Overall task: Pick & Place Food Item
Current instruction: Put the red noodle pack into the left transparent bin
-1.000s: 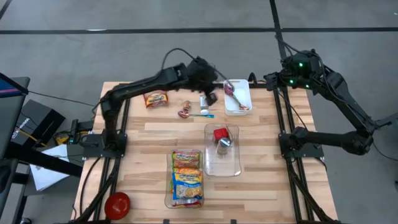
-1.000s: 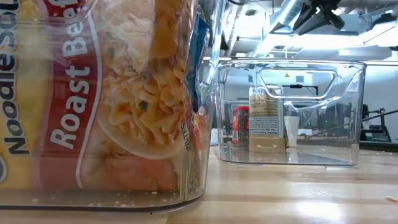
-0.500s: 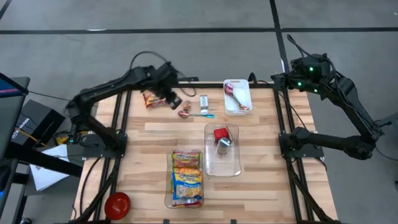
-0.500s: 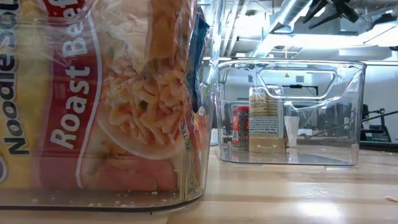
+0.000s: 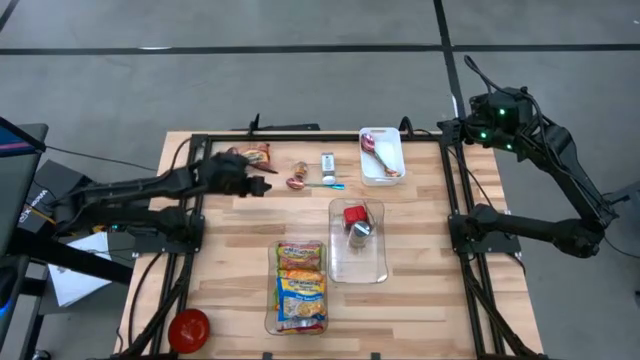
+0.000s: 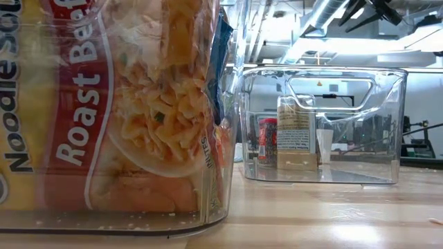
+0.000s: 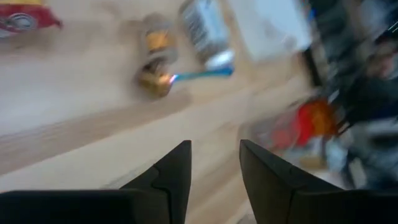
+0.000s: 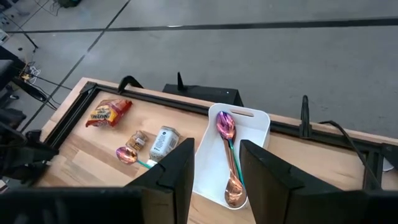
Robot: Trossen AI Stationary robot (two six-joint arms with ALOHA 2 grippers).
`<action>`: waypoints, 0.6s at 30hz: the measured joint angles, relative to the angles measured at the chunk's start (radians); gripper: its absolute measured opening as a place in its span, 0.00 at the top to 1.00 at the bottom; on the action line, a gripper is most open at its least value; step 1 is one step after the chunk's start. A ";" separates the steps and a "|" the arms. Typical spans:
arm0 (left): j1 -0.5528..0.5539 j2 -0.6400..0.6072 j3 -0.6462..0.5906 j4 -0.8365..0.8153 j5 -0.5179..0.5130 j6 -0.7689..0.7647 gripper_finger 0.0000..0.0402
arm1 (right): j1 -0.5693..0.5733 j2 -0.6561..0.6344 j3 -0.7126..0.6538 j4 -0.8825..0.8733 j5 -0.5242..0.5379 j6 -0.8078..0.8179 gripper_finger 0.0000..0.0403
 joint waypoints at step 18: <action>0.212 0.166 -0.105 0.458 -0.212 0.402 0.67 | 0.001 0.037 0.000 0.001 -0.006 0.053 0.70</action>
